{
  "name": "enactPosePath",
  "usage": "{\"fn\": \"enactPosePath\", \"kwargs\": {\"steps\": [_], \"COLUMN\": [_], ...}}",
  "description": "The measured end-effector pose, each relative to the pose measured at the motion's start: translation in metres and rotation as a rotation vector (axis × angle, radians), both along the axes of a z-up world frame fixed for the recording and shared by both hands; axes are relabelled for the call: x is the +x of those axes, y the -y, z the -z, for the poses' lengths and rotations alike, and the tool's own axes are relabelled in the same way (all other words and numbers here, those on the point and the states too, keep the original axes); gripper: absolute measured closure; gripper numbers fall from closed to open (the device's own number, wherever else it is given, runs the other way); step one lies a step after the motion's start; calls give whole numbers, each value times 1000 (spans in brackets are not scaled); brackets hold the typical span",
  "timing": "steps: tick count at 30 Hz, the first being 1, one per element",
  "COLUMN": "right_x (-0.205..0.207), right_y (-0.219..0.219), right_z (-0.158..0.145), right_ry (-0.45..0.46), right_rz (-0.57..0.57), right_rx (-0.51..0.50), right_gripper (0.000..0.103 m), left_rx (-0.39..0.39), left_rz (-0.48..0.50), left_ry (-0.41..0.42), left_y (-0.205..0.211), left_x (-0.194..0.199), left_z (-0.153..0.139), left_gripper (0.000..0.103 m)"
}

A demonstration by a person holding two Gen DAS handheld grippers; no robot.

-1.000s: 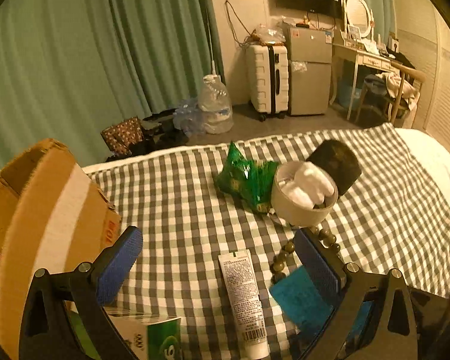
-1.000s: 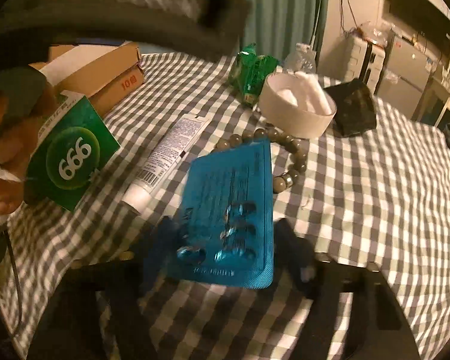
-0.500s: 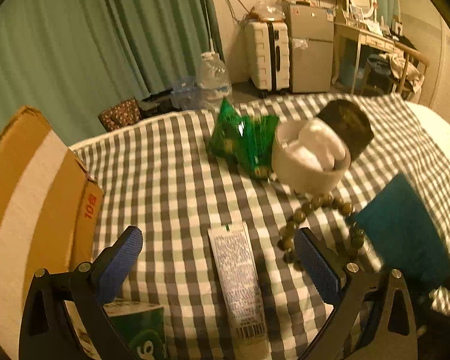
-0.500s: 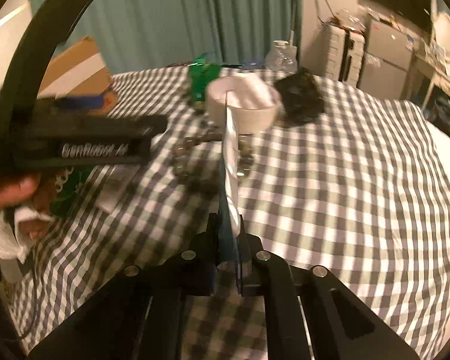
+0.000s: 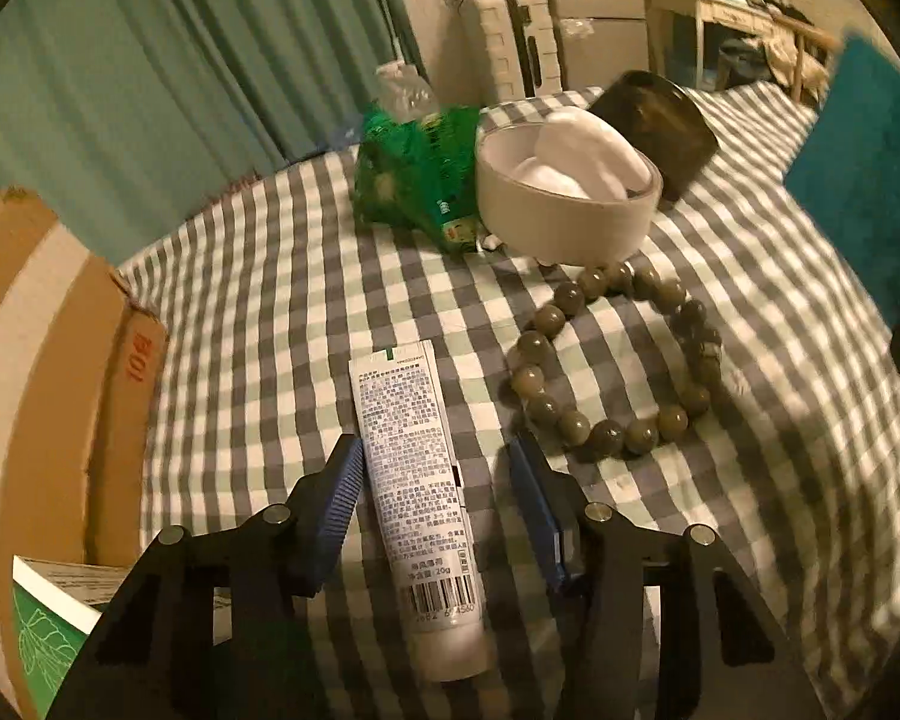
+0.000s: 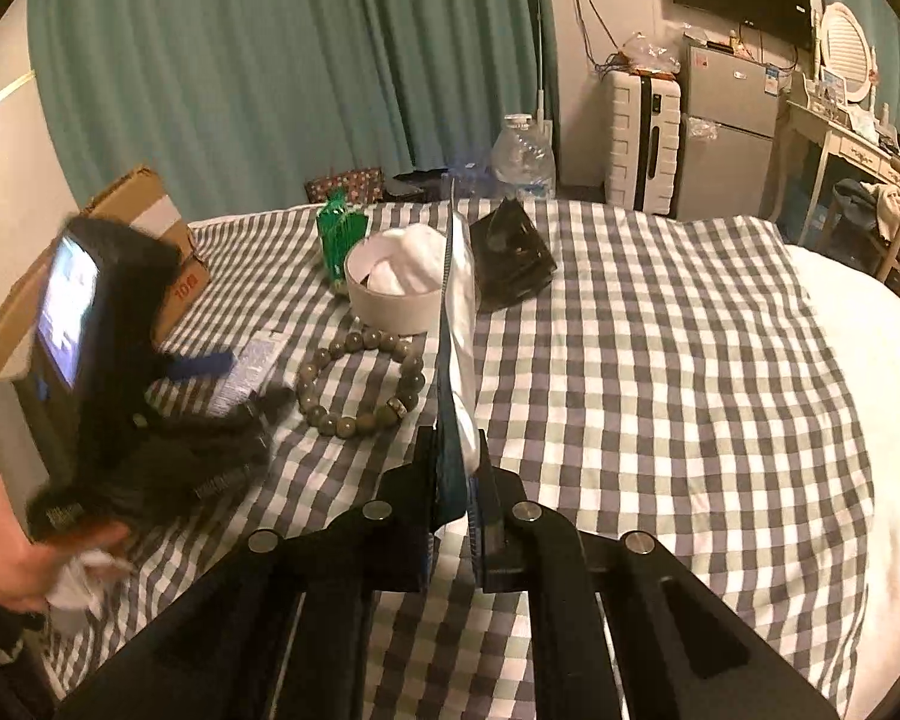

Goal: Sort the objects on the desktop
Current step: 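Grasp the teal blister pack with the right gripper while the left grasps the white cream tube, then carry the cream tube and blister pack over the cardboard box with both grippers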

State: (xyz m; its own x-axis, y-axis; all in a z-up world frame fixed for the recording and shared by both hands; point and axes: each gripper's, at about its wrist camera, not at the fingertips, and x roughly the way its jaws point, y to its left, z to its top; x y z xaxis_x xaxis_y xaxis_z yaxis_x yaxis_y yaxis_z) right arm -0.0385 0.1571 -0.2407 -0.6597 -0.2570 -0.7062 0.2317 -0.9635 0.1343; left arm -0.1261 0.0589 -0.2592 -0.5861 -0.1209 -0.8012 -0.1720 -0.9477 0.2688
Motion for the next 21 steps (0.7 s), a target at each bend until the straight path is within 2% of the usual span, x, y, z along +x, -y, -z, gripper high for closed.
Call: {"fn": "enactPosePath", "kwargs": {"steps": [3,5,12,21], "right_x": [6,10,20,33], "right_y": [-1,-2,-4,-9], "right_z": [-9,-15,-40,-72], "right_ry": [-16,-29,-78,-145], "right_rz": [-2,-3,0,21], "right_rx": [-5,-8,-23,-39], "right_gripper": [95,95,95,95], "left_rx": [39,101,178,251], "left_rz": [-14,10,35,31], "left_ry": [22,50,47,-56], "left_y": [6,8,3,21], "left_x": [-1,2,15,28], "left_z": [-2,-4,-21,-86], "left_gripper": [53,77,77,76]}}
